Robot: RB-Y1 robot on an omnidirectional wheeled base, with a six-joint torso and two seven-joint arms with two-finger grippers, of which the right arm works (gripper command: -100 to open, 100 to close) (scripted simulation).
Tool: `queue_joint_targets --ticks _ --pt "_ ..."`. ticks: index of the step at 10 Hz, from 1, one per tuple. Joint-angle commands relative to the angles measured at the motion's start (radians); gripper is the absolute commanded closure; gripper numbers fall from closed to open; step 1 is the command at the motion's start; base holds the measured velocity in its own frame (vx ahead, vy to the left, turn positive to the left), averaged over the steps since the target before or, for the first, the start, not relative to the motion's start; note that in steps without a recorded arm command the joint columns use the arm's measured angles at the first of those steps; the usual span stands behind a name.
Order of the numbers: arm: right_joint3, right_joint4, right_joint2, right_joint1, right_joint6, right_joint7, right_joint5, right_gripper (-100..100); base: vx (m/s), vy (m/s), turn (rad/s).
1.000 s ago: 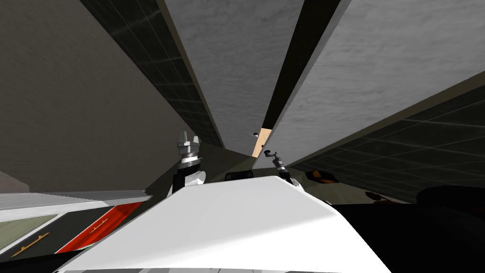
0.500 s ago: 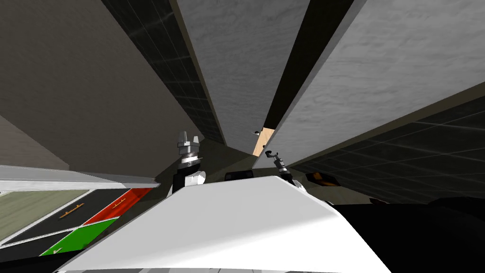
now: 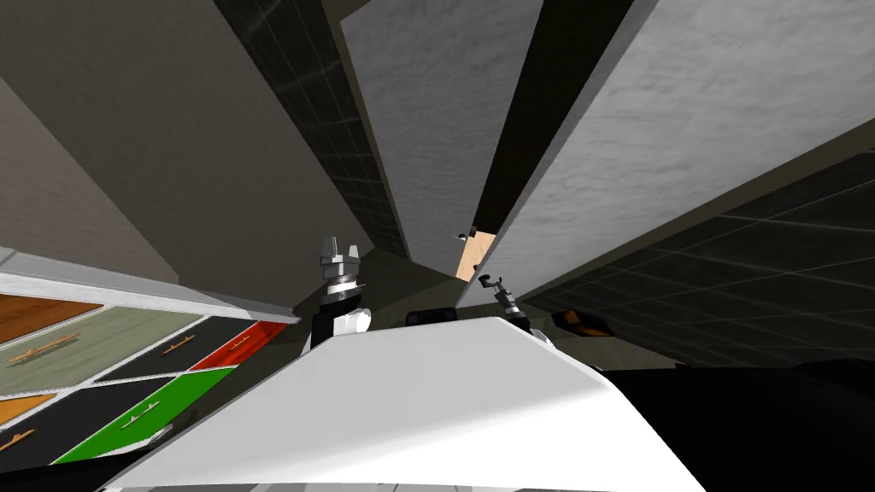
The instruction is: Pull the door open
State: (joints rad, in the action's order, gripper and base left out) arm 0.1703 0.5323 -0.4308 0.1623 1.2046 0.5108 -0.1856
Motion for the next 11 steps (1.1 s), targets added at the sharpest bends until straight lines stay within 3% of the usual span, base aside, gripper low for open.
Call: queue_joint_targets --ticks 1,2,3,11 --pt "-0.01 0.01 0.005 0.012 0.027 0.009 -0.014 100 -0.195 -0.082 0.247" --pt "-0.011 0.006 0.003 0.017 0.041 0.013 -0.019 100 -0.226 -0.075 0.223" --pt "-0.001 0.022 -0.003 0.02 0.022 0.01 -0.009 100 -0.084 -0.034 0.037" --pt "0.002 -0.03 -0.005 0.027 0.093 0.022 -0.036 100 -0.237 -0.07 0.192"
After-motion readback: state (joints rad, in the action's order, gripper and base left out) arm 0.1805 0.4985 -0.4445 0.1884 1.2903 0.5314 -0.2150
